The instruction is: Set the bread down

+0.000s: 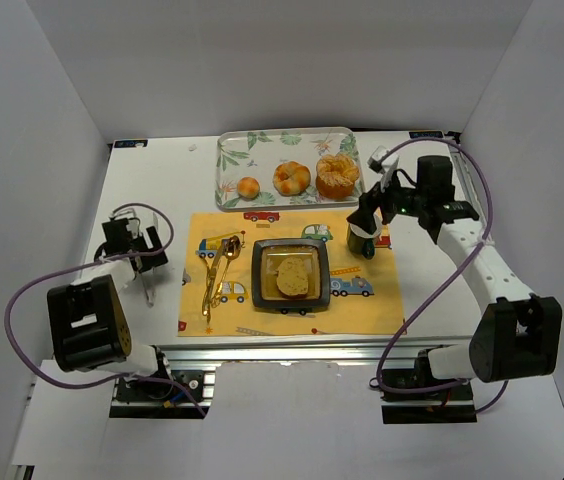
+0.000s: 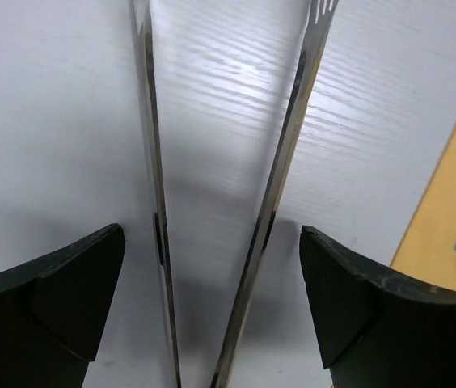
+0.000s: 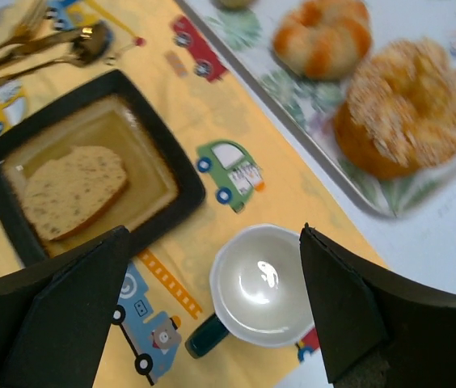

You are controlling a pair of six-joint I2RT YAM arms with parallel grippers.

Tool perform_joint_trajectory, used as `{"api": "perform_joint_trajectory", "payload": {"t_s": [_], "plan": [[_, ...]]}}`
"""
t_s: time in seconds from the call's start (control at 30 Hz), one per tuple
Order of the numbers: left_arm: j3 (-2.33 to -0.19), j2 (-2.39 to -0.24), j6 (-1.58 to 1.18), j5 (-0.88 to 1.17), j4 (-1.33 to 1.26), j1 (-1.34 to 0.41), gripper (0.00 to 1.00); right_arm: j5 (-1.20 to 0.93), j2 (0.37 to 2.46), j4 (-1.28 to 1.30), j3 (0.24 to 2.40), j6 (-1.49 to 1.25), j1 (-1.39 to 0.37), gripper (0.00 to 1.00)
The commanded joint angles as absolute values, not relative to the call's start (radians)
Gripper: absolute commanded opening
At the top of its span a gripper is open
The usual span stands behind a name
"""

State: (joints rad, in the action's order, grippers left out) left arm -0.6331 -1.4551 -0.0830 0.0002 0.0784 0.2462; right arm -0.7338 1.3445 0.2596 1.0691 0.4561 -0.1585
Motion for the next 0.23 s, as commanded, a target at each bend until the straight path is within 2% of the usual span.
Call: {"api": "perform_joint_trajectory", "payload": {"t_s": [0.0,0.07,0.2], "plan": [[-0.630,-1.364,-0.089,-0.002,0.112,0.284,0.98,-0.444,1.371,0.247,1.152,0.283,-0.182,0.90],[-0.638,-1.318,-0.100,-0.002,0.147,0.285,0.98,-0.365,1.382,0.247,1.166,0.259,-0.184,0.90],[-0.672,-1.177,-0.150,0.041,0.230,0.288,0.98,-0.359,1.388,0.213,1.189,0.242,-0.187,0.90]]}}
